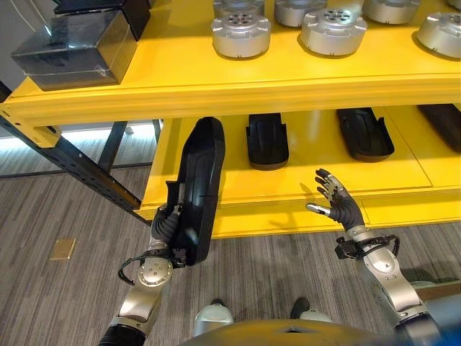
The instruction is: Move parts from the plastic box to the shelf.
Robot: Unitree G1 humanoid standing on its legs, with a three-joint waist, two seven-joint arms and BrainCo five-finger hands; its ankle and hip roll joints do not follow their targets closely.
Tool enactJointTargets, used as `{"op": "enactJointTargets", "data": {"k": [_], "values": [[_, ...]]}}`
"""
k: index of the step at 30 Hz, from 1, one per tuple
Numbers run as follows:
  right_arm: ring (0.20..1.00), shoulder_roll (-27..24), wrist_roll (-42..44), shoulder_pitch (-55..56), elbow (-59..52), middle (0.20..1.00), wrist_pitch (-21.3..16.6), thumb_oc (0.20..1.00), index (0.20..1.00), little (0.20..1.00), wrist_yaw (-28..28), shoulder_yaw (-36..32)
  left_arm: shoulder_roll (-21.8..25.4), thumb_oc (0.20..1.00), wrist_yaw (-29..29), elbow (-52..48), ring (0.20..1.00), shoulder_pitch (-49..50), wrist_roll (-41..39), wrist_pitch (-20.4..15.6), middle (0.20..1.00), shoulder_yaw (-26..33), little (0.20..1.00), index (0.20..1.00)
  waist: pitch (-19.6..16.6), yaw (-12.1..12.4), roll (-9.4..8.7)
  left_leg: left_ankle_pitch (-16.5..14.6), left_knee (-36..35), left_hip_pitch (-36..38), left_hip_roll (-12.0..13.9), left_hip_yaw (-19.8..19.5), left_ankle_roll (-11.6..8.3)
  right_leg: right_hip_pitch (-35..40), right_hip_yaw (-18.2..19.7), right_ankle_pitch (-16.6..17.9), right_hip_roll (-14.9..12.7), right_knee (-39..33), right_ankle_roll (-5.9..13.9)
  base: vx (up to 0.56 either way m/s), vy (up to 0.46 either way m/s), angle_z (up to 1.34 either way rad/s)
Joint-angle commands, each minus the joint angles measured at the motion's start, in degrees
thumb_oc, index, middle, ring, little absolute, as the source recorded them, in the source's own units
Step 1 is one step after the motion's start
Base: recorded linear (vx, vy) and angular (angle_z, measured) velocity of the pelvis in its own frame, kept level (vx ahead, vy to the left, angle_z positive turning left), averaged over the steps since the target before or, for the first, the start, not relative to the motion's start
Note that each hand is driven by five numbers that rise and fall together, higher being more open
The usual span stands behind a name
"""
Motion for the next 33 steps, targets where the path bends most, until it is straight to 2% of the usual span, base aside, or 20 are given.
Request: {"op": "enactJointTargets", "data": {"k": [1,3,4,5,6,7,9,13,16,17,18,20,24,33], "values": [[1.000,1.16,-0.34,-3.06,-2.30,1.000,-1.10,1.000,1.000,1.000,0.71,-0.51,1.11,0.200,0.51,-3.64,0.200,-1.71,-1.60,-2.82,0.200,3.75,0.200,0.200,0.46,0.23,-2.21,-3.44,6.50,-4.59,-1.93,-1.74,-0.34,2.13,-0.08,-6.83,0.03,6.59,1.45,-0.01,-0.100,-0.04],[1.000,1.08,-0.79,-3.25,-2.43,1.000,-1.19,1.000,1.000,1.000,0.66,-0.38,1.34,0.200,0.27,-3.66,0.200,-2.26,-1.65,-1.76,0.200,3.36,0.200,0.200,0.72,-0.34,-2.38,-3.93,8.54,-5.22,-0.87,0.48,-0.28,1.81,-0.91,-7.44,0.20,7.30,0.95,-0.02,-0.126,0.05],[1.000,1.03,-1.19,-3.35,-2.48,1.000,-0.88,1.000,1.000,1.000,-0.32,-0.21,1.60,0.200,-0.72,-3.05,0.200,-3.26,-0.03,-0.81,0.200,2.66,0.200,0.200,0.96,-1.03,-2.71,-4.54,11.92,-6.56,0.93,2.26,-0.38,1.33,-1.36,-8.02,0.25,8.56,0.45,-0.01,-0.129,0.15],[1.000,1.01,-1.07,-3.39,-2.41,1.000,-0.78,1.000,1.000,1.000,-0.44,-0.13,1.63,0.200,-0.95,-2.94,0.200,-3.43,0.19,-0.58,0.200,2.46,0.200,0.200,1.00,-1.15,-2.72,-4.27,12.35,-6.65,1.44,2.44,-0.48,1.29,-1.41,-8.14,0.28,8.83,0.34,0.05,-0.058,0.19],[1.000,0.87,-1.05,-3.26,-2.07,1.000,-0.47,1.000,1.000,1.000,-0.63,0.18,1.42,0.200,-1.02,-2.80,0.200,-3.96,0.45,0.03,0.200,1.52,0.200,0.200,0.81,-1.81,-2.71,-3.61,12.29,-5.48,3.52,3.64,-0.59,1.09,-2.13,-9.10,0.08,10.44,-0.28,0.07,0.042,0.11],[1.000,0.83,-1.30,-3.05,-1.99,1.000,-0.43,1.000,1.000,1.000,-0.61,0.21,1.31,0.200,-0.83,-2.90,0.200,-3.90,0.36,0.17,0.200,1.37,0.200,0.200,0.66,-1.90,-2.67,-2.69,12.16,-5.22,4.14,3.41,-1.00,1.08,-2.09,-9.30,0.13,10.60,-0.46,0.10,0.104,0.09],[1.000,0.36,-1.91,-2.08,-1.99,1.000,-0.55,1.000,1.000,1.000,-0.12,0.03,1.19,0.200,0.00,-3.50,0.200,-3.24,-0.04,0.81,0.200,1.27,0.200,0.200,0.33,-2.11,-2.34,1.86,11.99,-4.83,6.80,1.96,-3.24,1.15,-1.21,-10.01,0.49,11.07,-1.05,0.10,0.162,-0.05],[1.000,-0.82,-2.12,-0.37,-1.95,1.000,-0.90,1.000,1.000,1.000,-0.56,-0.66,0.96,0.200,0.01,-2.46,0.200,-2.48,0.26,0.82,0.200,1.08,0.200,0.200,-0.09,-3.17,-1.74,7.81,11.71,-4.35,11.39,-0.09,-5.82,0.70,0.61,-11.37,-0.16,13.12,-1.78,0.10,0.242,-0.43],[1.000,-1.21,-2.16,0.41,-1.63,1.000,-1.89,1.000,1.000,1.000,-0.57,-1.21,0.81,0.200,-0.03,-1.13,0.200,-3.26,0.39,0.89,0.200,0.50,0.200,0.200,-0.44,-4.13,-1.19,4.66,10.17,-2.94,10.19,1.67,-4.58,-0.06,0.52,-12.13,-1.87,15.39,-1.09,0.06,0.316,-0.15],[1.000,-1.23,-2.15,0.51,-1.64,1.000,-2.14,1.000,1.000,1.000,-0.90,-1.42,0.96,0.200,0.07,-0.75,0.200,-3.66,0.33,0.90,0.200,0.26,0.200,0.200,-0.45,-4.34,-1.02,3.32,9.59,-2.66,9.08,2.01,-4.02,-0.21,0.48,-12.15,-2.31,15.97,-0.72,0.09,0.439,-0.06],[1.000,-0.94,-2.22,0.46,-1.83,1.000,-2.12,1.000,1.000,1.000,-1.76,-1.92,1.30,0.200,0.17,-0.10,0.200,-4.38,0.38,0.98,0.200,-0.22,0.200,0.200,-0.34,-4.47,-0.96,-0.14,8.16,-2.09,6.39,2.18,-2.49,-0.57,0.48,-11.87,-3.21,17.12,0.25,0.08,0.381,0.01],[1.000,-0.53,-2.61,0.21,-1.82,1.000,-1.63,1.000,1.000,1.000,-2.65,-2.08,1.39,0.200,0.75,0.28,0.200,-4.97,0.64,1.20,0.200,-0.55,0.200,0.200,-0.18,-4.40,-1.14,-1.75,7.36,-1.85,4.67,1.88,-1.55,-0.68,0.77,-11.52,-3.33,17.18,0.89,0.07,0.250,0.23],[1.000,0.25,-3.60,-0.28,-1.78,1.000,-1.49,1.000,1.000,1.000,-3.58,-2.16,2.12,0.200,1.52,-0.36,0.200,-6.10,1.94,0.53,0.200,-0.94,0.200,0.200,0.88,-3.73,-1.86,-2.82,7.20,-2.87,2.79,0.51,-0.57,-1.65,1.76,-10.61,-3.29,16.91,2.01,0.02,0.154,0.17],[1.000,-0.60,-3.04,-3.41,-2.42,1.000,-4.36,1.000,1.000,1.000,-7.14,-2.27,3.09,0.200,8.40,-2.94,0.200,-10.29,1.95,-0.03,0.200,-0.79,0.200,0.200,5.33,-1.79,-3.61,-1.94,7.20,-8.14,2.86,-0.55,-0.83,-5.72,2.19,-8.60,-3.94,15.37,3.62,-0.10,0.068,0.16]]}}
